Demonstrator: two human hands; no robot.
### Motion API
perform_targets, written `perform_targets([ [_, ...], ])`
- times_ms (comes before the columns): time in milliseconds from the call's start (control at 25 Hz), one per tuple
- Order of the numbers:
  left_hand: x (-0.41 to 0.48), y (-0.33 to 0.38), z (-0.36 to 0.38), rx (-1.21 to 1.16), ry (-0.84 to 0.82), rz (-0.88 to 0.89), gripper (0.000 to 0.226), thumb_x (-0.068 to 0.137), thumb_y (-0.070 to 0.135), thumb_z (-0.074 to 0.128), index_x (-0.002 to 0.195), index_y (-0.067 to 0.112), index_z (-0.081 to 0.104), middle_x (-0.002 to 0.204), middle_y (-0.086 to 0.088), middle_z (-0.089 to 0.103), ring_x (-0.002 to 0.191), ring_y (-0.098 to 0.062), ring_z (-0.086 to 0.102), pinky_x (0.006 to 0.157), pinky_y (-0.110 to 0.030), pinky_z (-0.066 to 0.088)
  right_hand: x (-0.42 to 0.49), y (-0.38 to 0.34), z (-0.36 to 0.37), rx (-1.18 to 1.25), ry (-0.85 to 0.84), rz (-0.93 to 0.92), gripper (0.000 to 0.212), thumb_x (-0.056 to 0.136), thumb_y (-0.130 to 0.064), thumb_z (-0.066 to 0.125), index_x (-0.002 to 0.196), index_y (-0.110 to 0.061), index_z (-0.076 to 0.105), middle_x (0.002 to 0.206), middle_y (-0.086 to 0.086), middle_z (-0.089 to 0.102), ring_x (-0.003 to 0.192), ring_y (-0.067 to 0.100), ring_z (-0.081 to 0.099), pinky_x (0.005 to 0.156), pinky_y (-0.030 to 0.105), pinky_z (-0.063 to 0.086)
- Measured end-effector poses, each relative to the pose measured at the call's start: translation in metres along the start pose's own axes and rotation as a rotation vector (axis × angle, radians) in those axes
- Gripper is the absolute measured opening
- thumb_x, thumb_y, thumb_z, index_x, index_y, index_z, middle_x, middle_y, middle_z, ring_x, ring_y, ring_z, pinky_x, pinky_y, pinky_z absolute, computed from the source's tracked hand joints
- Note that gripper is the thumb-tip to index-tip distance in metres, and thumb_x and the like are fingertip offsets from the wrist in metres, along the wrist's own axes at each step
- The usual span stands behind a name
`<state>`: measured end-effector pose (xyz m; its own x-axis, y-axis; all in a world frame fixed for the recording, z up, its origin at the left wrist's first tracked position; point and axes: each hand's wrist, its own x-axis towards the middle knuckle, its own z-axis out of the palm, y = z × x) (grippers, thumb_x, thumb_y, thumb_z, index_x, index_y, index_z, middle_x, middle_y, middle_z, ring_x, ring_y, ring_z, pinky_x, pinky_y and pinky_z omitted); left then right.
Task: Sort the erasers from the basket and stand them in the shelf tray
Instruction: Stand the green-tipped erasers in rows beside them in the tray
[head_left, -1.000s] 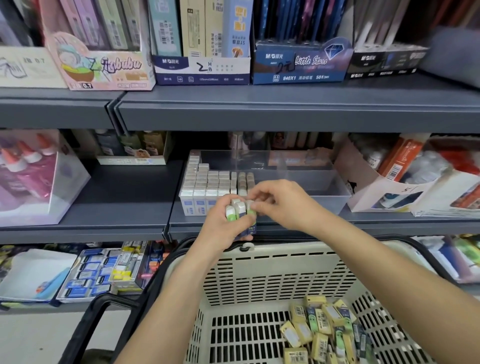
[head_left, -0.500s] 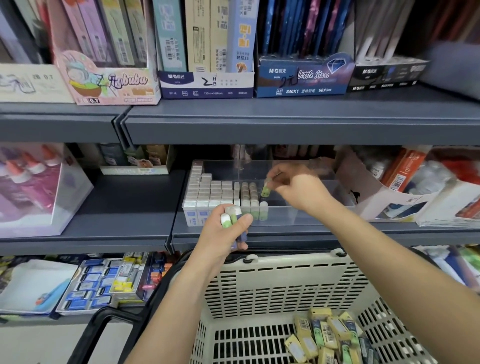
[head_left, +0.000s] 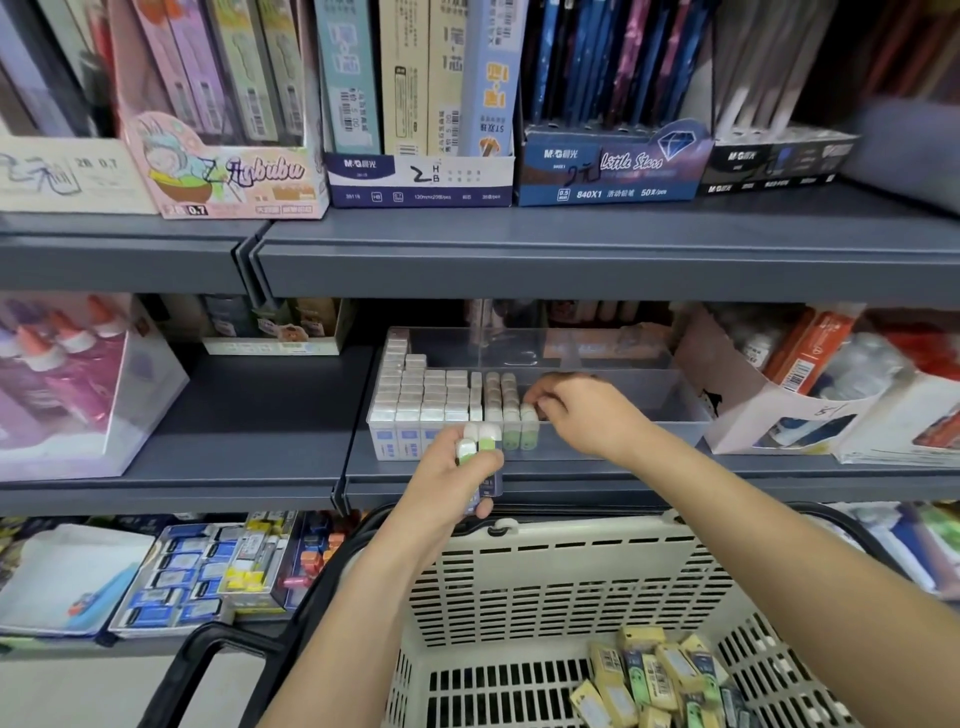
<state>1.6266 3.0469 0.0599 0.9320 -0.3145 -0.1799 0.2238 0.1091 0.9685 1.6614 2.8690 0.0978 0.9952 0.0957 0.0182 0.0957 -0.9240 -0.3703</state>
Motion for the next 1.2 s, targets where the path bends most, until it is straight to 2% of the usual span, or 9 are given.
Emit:
perform_targets([
  [120,-0.001,-0.002,0.000,0.029,-0.010,0.042,0.014,0.088,0.008,0.061,0.096,0.015,0.052,0.070,0.002,0.050,0.047,-0.003,0.043,0.043,-0.019,0.035,-0.007,-0.002,-0.004,0.046,0.080,0.019,0.028,0.096,-0.017,0.040,0.116,-0.022,0.059,0.112,0.000,0.066,0.100,0.020,0.060,0.087,0.028,0.046],
  [240,-0.002,-0.003,0.000,0.048,-0.006,0.055,0.019,0.085,0.008,0.065,0.099,0.016,0.053,0.071,0.001,0.053,0.047,-0.004,0.044,0.042,-0.019,0.036,-0.026,-0.011,-0.006,0.318,0.275,0.053,0.021,0.094,-0.021,0.046,0.102,-0.022,0.065,0.088,-0.007,0.067,0.075,0.006,0.058,0.070,0.019,0.045],
  [360,-0.002,-0.002,0.002,0.055,0.003,0.074,0.023,0.083,0.007,0.067,0.099,0.017,0.055,0.072,0.001,0.055,0.049,-0.005,0.046,0.041,-0.020,0.036,-0.047,-0.026,-0.001,0.553,0.107,-0.002,0.007,0.086,-0.033,0.060,0.086,-0.031,0.066,0.078,-0.010,0.066,0.067,0.002,0.058,0.073,0.025,0.052],
  [480,-0.004,-0.001,0.002,0.068,-0.011,0.084,0.021,0.083,0.010,0.068,0.099,0.016,0.057,0.070,0.001,0.060,0.052,-0.008,0.047,0.043,-0.022,0.037,-0.053,-0.033,0.001,0.629,-0.022,0.000,0.002,0.085,-0.022,0.065,0.086,-0.022,0.065,0.075,-0.003,0.065,0.067,0.010,0.061,0.077,0.032,0.055],
  [680,0.000,0.000,0.002,-0.120,0.061,0.025,0.010,0.094,0.007,0.047,0.101,0.011,0.054,0.074,0.000,0.071,0.063,-0.007,0.060,0.041,-0.020,0.036,-0.033,-0.017,-0.028,0.717,0.127,0.025,0.013,0.082,-0.015,0.068,0.080,-0.026,0.063,0.065,-0.008,0.068,0.060,0.002,0.064,0.066,0.018,0.053],
  [800,0.000,-0.002,0.000,-0.037,0.097,0.064,0.009,0.094,0.018,0.053,0.102,0.017,0.056,0.086,0.000,0.072,0.070,-0.007,0.061,0.043,-0.020,0.038,-0.010,-0.005,-0.035,0.599,0.275,0.076,0.024,0.080,-0.014,0.069,0.068,-0.033,0.059,0.061,-0.016,0.066,0.063,0.001,0.062,0.060,0.012,0.048],
  [960,-0.002,-0.004,-0.007,0.050,0.125,0.080,0.014,0.086,0.035,0.063,0.100,0.034,0.061,0.067,0.014,0.057,0.048,-0.004,0.042,0.046,-0.018,0.039,0.012,0.001,-0.021,0.445,0.196,0.129,0.018,0.082,-0.023,0.066,0.068,-0.032,0.059,0.079,-0.007,0.069,0.082,0.020,0.065,0.083,0.039,0.054],
  [1040,-0.002,-0.003,-0.009,0.045,0.146,0.085,0.012,0.084,0.035,0.065,0.095,0.040,0.060,0.059,0.022,0.056,0.044,-0.003,0.040,0.046,-0.016,0.039,0.015,0.004,-0.023,0.381,0.192,0.153,0.017,0.082,-0.028,0.066,0.067,-0.034,0.058,0.078,-0.013,0.067,0.083,0.018,0.065,0.084,0.040,0.053],
  [1200,-0.002,-0.001,-0.008,0.017,0.183,0.071,0.015,0.082,0.034,0.070,0.092,0.041,0.062,0.072,0.016,0.060,0.045,-0.004,0.041,0.045,-0.017,0.039,0.014,0.004,-0.025,0.252,0.166,0.144,0.020,0.083,-0.032,0.064,0.066,-0.037,0.054,0.071,-0.021,0.062,0.082,0.013,0.064,0.083,0.035,0.052],
])
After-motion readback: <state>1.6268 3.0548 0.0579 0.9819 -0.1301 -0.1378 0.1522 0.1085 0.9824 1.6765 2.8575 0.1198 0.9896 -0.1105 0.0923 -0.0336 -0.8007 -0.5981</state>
